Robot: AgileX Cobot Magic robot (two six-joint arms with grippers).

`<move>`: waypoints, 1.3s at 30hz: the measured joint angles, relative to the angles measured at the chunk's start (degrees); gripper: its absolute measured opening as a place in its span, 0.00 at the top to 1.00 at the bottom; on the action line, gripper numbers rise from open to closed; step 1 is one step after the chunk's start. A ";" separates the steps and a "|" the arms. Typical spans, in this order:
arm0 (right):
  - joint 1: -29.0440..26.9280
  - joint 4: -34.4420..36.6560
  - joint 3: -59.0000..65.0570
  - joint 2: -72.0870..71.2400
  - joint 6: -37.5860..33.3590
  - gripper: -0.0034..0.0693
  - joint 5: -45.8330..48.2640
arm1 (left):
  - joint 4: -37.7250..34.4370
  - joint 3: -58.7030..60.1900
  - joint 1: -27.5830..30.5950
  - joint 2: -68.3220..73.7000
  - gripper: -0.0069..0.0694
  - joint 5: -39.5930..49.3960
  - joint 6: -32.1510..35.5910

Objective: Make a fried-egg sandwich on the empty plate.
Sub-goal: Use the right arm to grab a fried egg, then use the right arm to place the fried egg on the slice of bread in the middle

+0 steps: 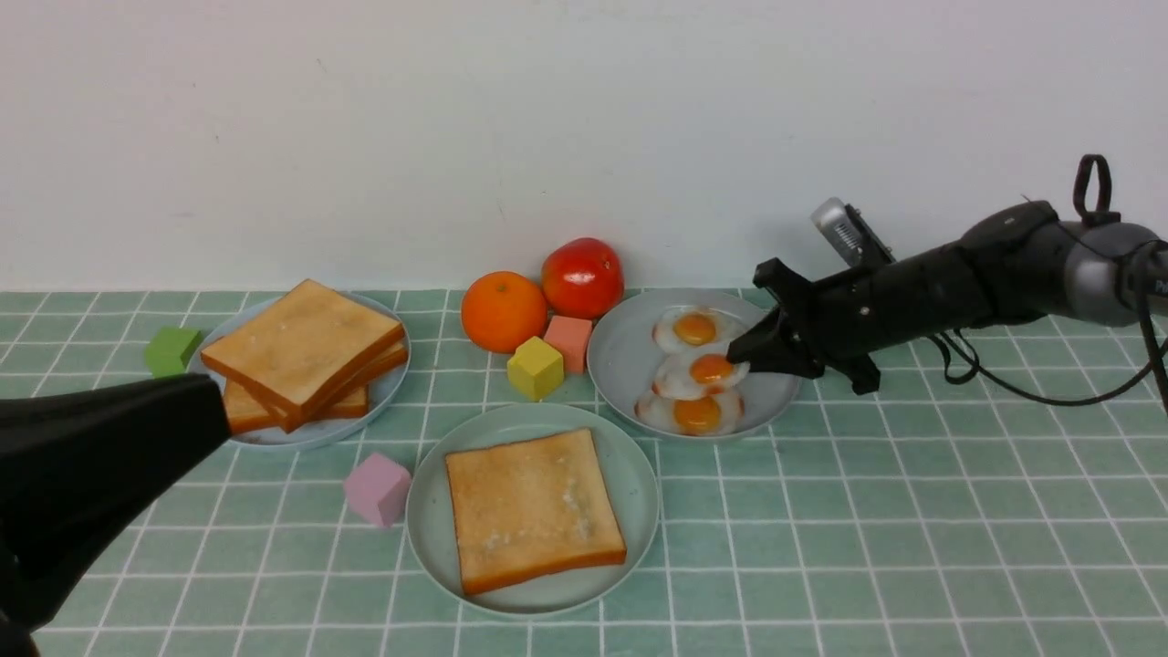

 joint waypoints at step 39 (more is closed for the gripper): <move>21.88 -0.93 6.20 -6.49 -1.78 0.87 0.17 | 4.04 0.10 0.00 0.77 0.93 16.26 0.00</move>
